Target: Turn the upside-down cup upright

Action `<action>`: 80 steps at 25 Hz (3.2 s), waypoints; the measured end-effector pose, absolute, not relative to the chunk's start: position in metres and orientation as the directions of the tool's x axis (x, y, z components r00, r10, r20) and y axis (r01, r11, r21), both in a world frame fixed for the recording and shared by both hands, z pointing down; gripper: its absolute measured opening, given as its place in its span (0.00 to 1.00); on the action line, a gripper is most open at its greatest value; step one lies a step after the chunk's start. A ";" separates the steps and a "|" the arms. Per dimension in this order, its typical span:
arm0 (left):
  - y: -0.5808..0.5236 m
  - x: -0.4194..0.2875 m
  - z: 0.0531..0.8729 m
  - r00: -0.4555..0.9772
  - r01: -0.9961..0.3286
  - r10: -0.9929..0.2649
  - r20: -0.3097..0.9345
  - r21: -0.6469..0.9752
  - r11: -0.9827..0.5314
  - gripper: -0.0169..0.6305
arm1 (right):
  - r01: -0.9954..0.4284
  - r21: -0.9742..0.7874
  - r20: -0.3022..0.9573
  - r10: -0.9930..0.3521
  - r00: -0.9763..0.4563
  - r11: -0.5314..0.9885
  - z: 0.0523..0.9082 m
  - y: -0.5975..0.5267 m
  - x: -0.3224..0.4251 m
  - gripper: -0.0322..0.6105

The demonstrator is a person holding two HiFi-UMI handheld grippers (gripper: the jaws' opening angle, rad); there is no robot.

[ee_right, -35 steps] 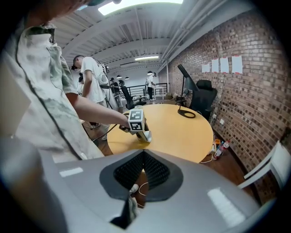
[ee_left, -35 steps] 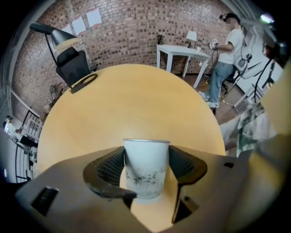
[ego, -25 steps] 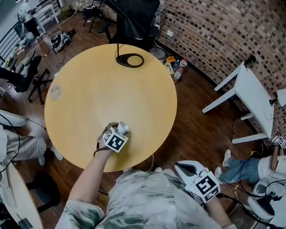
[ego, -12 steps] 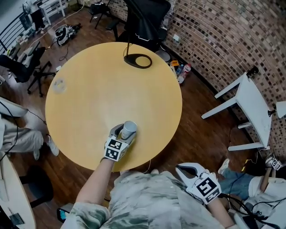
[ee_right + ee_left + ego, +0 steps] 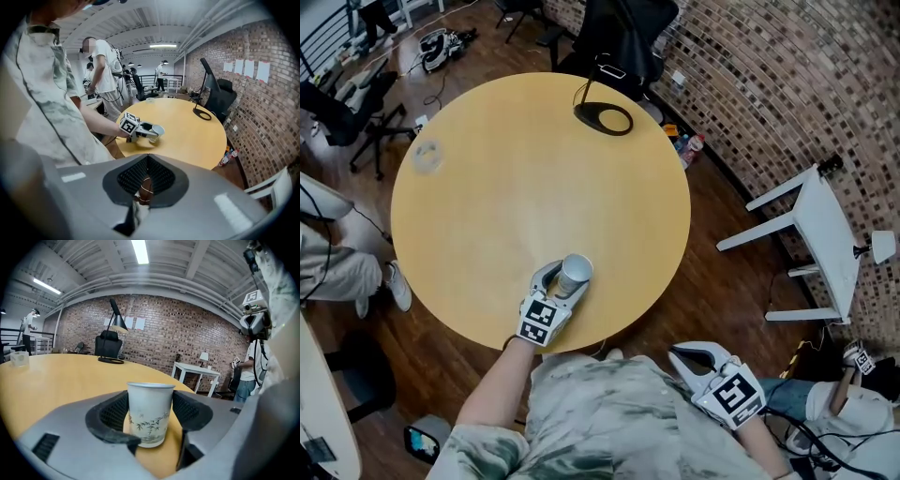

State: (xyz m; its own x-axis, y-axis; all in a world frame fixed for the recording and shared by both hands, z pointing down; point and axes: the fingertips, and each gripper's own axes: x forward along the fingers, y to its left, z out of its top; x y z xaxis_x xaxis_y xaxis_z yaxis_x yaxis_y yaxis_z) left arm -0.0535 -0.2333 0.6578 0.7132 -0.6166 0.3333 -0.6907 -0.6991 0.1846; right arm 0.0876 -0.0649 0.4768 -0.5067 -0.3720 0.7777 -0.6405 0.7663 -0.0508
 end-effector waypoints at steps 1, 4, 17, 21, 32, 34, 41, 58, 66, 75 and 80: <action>-0.232 -0.055 0.658 0.715 -0.688 -0.614 0.333 0.181 -0.703 0.48 | -0.643 -0.052 0.781 -0.370 -0.503 0.764 0.476 -0.065 0.084 0.05; -0.226 -0.059 0.659 0.718 -0.677 -0.600 0.352 0.156 -0.719 0.48 | -0.653 -0.056 0.790 -0.367 -0.492 0.755 0.475 -0.065 0.072 0.05; -0.210 -0.069 0.671 0.758 -0.596 -0.496 0.424 0.141 -0.791 0.51 | -0.694 -0.071 0.785 -0.390 -0.482 0.716 0.482 -0.045 0.049 0.05; -0.204 -0.073 0.667 0.744 -0.606 -0.500 0.444 0.130 -0.785 0.55 | -0.701 -0.083 0.775 -0.396 -0.492 0.709 0.485 -0.030 0.058 0.05; -0.033 -0.050 0.530 0.710 -0.691 -0.604 0.362 0.196 -0.696 0.52 | -0.591 -0.160 0.607 -0.393 -0.691 0.791 0.472 0.062 0.124 0.06; 0.023 -0.031 0.503 0.703 -0.707 -0.630 0.329 0.232 -0.668 0.50 | -0.544 -0.170 0.589 -0.358 -0.725 0.822 0.475 0.093 0.136 0.06; 0.187 0.025 0.447 0.696 -0.718 -0.647 0.313 0.322 -0.617 0.39 | -0.417 -0.250 0.520 -0.242 -0.819 0.874 0.481 0.180 0.150 0.07; 0.361 -0.019 0.397 0.733 -0.680 -0.618 0.283 0.286 -0.675 0.36 | -0.493 -0.200 0.500 -0.345 -0.794 0.846 0.446 0.351 0.092 0.11; 0.453 -0.050 0.419 0.780 -0.624 -0.540 0.316 0.326 -0.710 0.36 | -0.538 -0.198 0.504 -0.386 -0.773 0.819 0.434 0.450 0.057 0.11; 0.479 -0.051 0.406 0.818 -0.575 -0.514 0.257 0.343 -0.743 0.36 | -0.552 -0.136 0.502 -0.423 -0.754 0.823 0.423 0.495 0.040 0.08; 0.475 -0.044 0.382 0.808 -0.589 -0.537 0.244 0.298 -0.751 0.36 | -0.548 -0.096 0.482 -0.443 -0.756 0.831 0.399 0.488 0.045 0.08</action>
